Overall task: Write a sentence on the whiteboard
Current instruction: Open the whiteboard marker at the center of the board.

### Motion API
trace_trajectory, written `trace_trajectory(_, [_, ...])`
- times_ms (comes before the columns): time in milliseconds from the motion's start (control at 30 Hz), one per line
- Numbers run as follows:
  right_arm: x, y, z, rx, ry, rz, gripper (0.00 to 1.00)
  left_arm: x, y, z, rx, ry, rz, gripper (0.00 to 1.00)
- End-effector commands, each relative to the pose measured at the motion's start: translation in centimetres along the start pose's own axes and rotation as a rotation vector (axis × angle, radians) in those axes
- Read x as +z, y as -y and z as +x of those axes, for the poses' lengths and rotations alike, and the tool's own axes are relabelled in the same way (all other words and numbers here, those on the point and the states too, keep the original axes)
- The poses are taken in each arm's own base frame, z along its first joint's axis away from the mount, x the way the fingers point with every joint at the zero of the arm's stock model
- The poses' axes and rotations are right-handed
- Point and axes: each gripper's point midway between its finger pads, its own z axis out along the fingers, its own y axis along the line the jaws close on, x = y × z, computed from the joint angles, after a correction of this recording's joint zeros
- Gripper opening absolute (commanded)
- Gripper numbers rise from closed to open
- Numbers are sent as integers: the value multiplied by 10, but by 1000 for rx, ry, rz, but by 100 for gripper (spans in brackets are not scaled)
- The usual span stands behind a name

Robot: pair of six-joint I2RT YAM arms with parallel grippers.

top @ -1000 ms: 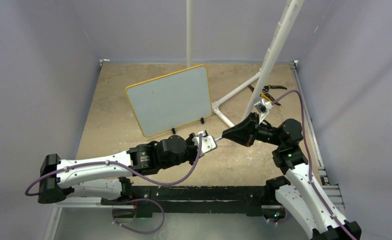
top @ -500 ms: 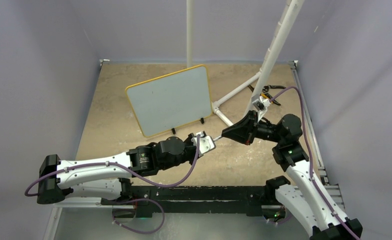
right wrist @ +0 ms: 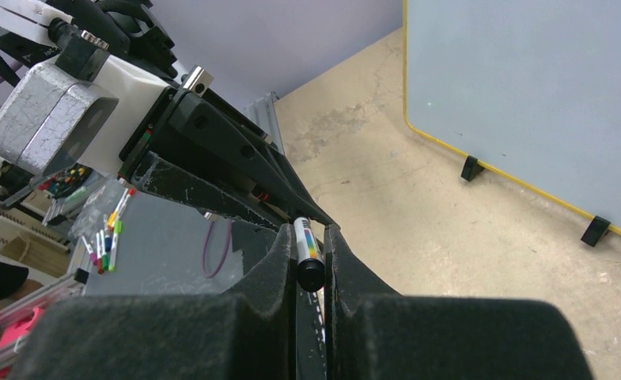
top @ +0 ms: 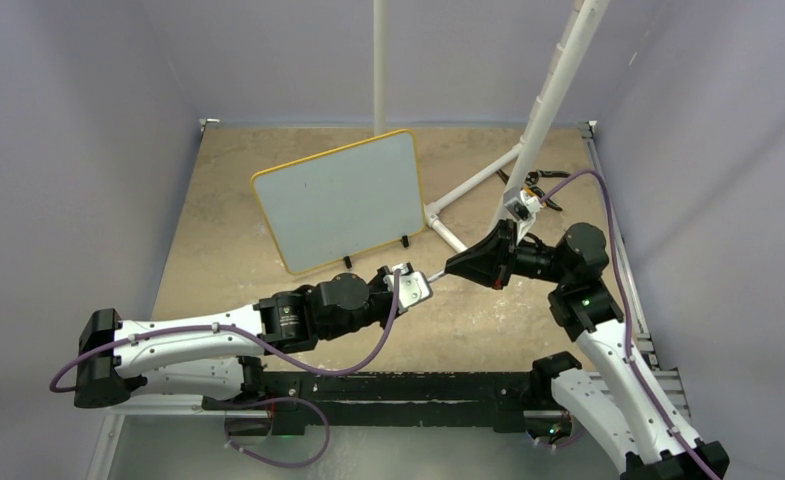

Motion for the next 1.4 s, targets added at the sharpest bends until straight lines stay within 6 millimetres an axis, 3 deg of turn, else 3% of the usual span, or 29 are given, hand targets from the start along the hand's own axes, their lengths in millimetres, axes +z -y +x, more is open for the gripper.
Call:
trace_trajectory(0, [-4, -8, -50, -185, 108, 37, 0, -8, -6, 50, 39, -177, -13, 0])
trace_trajectory(467, [-13, -30, -65, -212, 131, -25, 0, -7, -8, 54, 38, -184, -13, 0])
trace_trajectory(1033, [-17, -40, -79, -267, 135, -7, 0, -4, -8, 66, 58, -230, -17, 0])
trace_trajectory(1367, [-22, -54, -94, -317, 165, 6, 0, -7, -17, 71, 71, -233, -46, 0])
